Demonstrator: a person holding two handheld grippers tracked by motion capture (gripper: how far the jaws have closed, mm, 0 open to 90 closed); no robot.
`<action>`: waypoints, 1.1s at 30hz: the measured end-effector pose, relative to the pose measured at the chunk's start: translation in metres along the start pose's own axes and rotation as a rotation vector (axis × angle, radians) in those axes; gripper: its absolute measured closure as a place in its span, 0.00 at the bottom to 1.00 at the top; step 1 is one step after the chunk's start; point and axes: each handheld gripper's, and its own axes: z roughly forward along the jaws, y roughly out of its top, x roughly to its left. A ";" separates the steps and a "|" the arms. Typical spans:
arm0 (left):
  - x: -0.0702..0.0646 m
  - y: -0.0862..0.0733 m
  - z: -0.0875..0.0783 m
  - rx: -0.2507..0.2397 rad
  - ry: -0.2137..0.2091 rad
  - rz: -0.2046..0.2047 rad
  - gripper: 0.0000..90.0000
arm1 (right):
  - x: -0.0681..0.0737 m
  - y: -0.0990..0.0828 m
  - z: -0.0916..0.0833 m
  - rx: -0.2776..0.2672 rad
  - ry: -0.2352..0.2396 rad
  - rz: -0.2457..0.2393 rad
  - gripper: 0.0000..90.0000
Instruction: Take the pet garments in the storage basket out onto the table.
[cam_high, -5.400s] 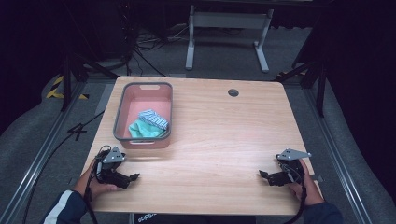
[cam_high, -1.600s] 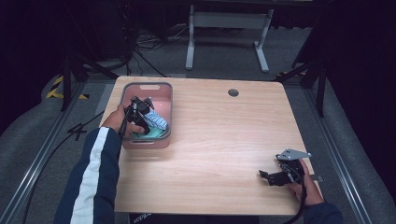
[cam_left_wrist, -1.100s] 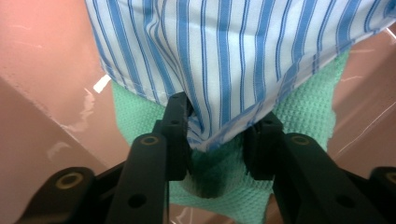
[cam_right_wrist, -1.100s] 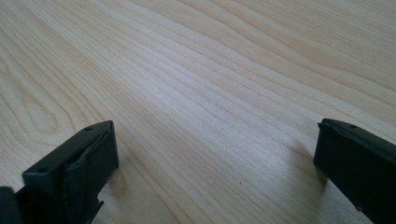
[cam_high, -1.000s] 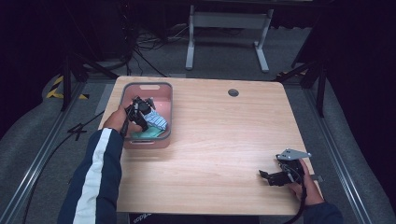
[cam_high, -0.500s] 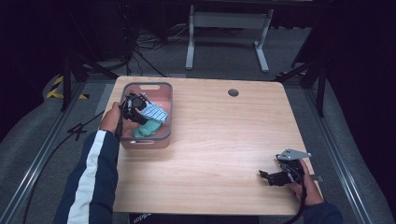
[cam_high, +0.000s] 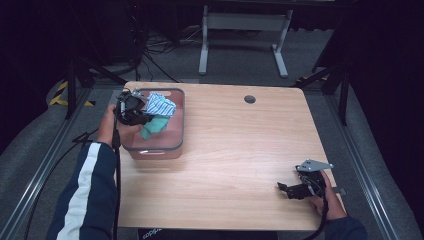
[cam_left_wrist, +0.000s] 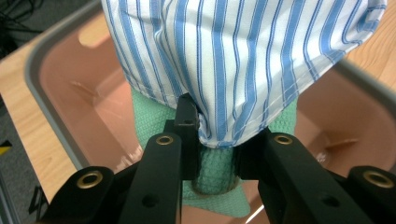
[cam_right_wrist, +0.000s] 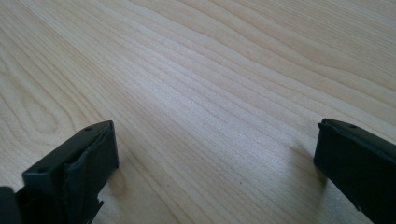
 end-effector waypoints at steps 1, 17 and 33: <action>0.000 0.000 0.000 0.000 0.000 0.000 0.84 | 0.000 0.000 0.000 0.000 0.000 0.000 0.00; -0.019 0.024 -0.035 -0.159 0.001 0.041 0.84 | 0.000 0.000 0.000 0.000 0.000 0.000 0.00; -0.052 0.042 -0.058 -0.242 -0.031 0.129 0.84 | 0.000 0.000 0.000 0.000 0.000 0.001 0.00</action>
